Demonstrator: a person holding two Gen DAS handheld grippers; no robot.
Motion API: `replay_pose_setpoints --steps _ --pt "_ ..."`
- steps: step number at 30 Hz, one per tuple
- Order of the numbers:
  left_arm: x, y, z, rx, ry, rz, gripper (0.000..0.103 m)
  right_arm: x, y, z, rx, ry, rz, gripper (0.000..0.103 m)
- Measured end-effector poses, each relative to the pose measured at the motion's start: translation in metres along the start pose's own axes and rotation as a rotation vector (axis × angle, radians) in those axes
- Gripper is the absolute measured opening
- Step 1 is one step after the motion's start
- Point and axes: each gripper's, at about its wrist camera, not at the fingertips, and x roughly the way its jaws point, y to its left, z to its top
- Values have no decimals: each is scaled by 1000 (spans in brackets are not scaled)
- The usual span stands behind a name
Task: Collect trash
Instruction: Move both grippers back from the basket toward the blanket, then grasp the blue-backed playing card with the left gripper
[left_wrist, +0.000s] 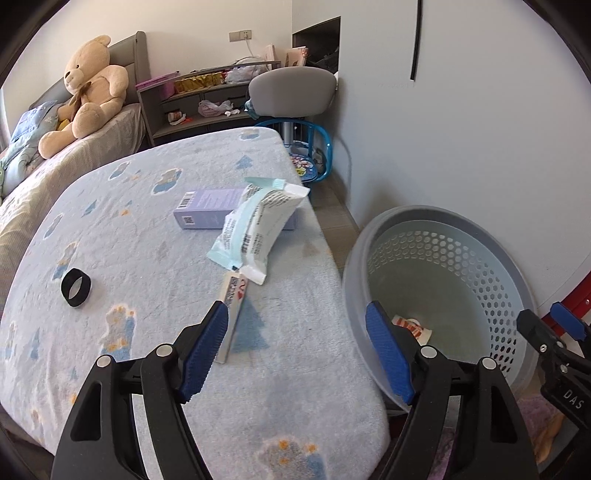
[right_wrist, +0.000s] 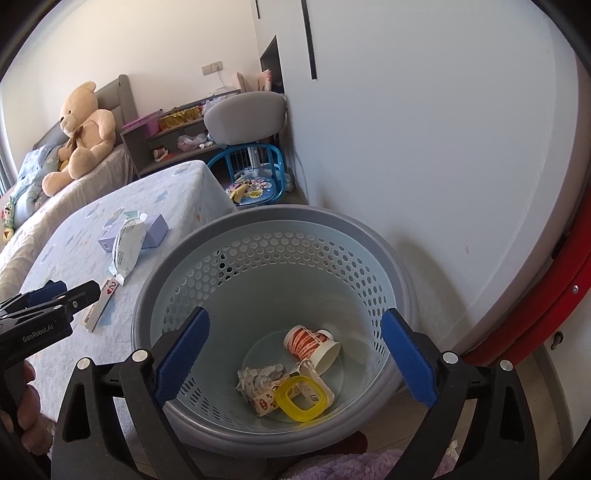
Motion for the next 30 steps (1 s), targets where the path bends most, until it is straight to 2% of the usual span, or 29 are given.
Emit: replay_pose_setpoints --steps 10,22,23,27,30 --pt "31 54 -7 -71 82 58 74 4 3 1 9 -3 -17 93" --pt "64 57 -3 -41 118 55 73 8 5 3 6 8 -26 93" --pt "67 57 -1 -39 119 56 72 8 6 3 5 10 -28 93" --pt "79 58 0 -41 148 33 54 10 7 4 5 17 -32 93" --pt "79 59 -2 -37 137 24 52 14 10 4 -6 26 -42 93"
